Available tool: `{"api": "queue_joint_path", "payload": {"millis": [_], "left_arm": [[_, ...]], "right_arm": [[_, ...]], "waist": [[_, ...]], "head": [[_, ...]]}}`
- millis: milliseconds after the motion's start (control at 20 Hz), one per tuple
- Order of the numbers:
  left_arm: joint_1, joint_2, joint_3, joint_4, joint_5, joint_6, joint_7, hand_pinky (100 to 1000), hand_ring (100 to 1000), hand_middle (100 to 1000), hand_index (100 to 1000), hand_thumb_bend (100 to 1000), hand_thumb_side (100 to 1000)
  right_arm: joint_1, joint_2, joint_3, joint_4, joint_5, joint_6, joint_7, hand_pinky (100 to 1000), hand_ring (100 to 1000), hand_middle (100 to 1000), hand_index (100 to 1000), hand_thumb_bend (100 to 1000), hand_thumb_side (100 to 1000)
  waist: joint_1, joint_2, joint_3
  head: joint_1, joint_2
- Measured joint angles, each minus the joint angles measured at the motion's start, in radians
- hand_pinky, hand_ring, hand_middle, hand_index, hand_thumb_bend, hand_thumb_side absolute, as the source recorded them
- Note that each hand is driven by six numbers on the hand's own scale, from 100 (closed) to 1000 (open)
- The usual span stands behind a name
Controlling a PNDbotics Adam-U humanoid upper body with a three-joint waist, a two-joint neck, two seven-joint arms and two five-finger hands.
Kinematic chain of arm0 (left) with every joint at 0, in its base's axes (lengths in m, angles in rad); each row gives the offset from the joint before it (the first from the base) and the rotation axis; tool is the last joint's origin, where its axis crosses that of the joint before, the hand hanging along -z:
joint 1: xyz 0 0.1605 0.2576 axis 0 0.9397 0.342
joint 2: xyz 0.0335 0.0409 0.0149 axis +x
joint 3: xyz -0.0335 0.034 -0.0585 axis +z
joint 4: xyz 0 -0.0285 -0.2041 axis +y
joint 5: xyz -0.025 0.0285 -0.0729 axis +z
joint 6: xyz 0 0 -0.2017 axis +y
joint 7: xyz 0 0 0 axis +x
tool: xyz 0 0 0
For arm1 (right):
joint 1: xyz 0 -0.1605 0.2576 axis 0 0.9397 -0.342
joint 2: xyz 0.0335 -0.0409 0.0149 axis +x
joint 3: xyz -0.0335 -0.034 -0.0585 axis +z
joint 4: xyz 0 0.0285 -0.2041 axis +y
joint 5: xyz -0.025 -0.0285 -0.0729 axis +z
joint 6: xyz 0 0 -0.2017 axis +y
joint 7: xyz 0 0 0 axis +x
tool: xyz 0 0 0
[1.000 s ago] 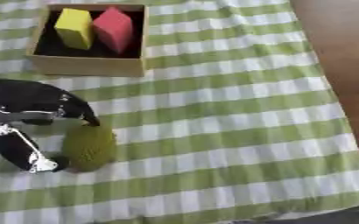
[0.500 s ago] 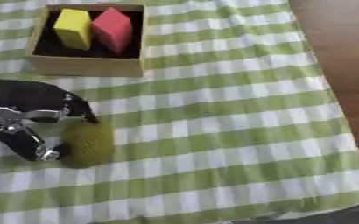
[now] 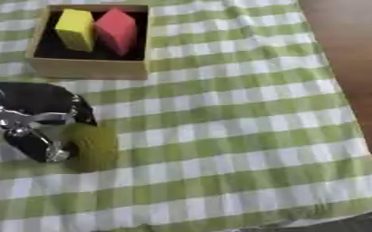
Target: Pick up objects on the table and place them in the box.
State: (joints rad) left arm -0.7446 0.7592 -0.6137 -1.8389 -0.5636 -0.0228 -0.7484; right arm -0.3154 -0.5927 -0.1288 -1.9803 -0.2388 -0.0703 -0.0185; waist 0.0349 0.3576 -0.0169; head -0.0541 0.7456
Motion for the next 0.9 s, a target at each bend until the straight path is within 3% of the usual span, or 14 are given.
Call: {"api": "queue_joint_path", "payload": {"millis": [400,750,900], "left_arm": [[-0.004,0.075,0.116,-0.138,0.09,0.032,0.08,656,573,477,611,100,100],[-0.057,0.084,0.226,-0.136,0.087,0.064,0.187,652,562,473,606,100,100],[-0.123,0.057,0.25,-0.059,0.056,0.082,0.229,652,569,472,605,100,100]], "right_arm": [[0.009,0.0,-0.004,0.0,0.0,0.0,-0.001,944,821,691,818,100,586],[0.013,0.0,-0.006,0.0,0.0,0.001,-0.006,944,822,692,819,100,584],[0.014,0.0,-0.006,0.0,0.0,0.0,-0.007,944,822,692,819,100,583]], "waist": [[0.0,0.0,0.007],[0.0,0.0,0.011],[0.0,0.0,0.01]], "head": [[-0.01,0.0],[-0.018,0.0],[-0.018,0.0]]}}
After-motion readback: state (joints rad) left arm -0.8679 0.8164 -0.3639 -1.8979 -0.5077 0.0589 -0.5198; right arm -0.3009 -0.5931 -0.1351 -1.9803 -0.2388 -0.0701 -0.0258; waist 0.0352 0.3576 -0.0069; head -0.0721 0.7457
